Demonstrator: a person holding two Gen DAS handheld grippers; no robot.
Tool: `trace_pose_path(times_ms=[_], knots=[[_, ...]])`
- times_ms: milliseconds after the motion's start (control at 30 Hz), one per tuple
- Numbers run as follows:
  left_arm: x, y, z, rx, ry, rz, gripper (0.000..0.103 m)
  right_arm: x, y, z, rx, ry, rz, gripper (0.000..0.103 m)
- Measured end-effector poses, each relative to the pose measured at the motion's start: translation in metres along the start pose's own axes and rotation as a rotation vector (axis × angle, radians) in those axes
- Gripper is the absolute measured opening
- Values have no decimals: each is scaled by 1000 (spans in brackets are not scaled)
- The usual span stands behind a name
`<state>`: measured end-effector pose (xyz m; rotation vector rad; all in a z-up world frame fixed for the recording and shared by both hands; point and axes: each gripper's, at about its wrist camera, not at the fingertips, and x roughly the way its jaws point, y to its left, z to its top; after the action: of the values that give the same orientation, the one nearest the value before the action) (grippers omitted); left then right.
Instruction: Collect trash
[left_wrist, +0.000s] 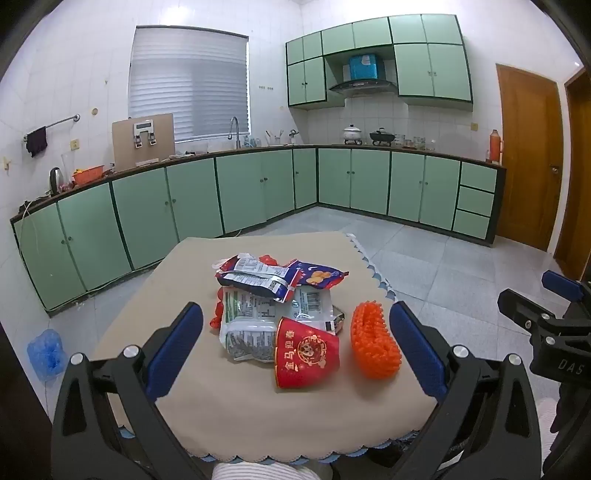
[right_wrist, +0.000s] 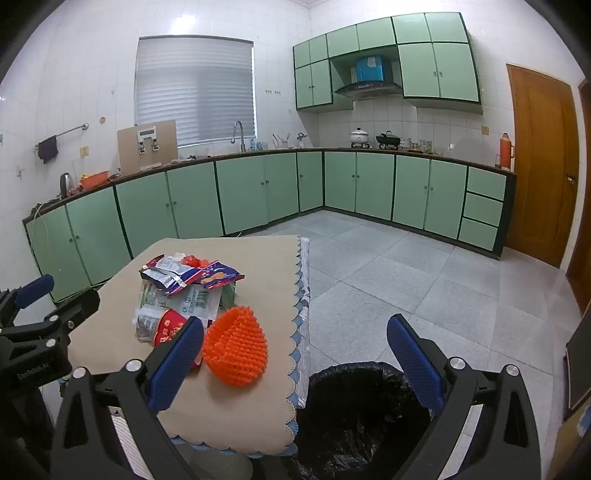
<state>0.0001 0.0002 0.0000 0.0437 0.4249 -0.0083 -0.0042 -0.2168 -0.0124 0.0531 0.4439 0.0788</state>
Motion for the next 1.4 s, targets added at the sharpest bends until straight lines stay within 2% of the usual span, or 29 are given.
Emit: trace_pose_path(times_ms=[1400], knots=[[2,5,0,-2,0,8,98,6,-1,1,4,11,3,97]])
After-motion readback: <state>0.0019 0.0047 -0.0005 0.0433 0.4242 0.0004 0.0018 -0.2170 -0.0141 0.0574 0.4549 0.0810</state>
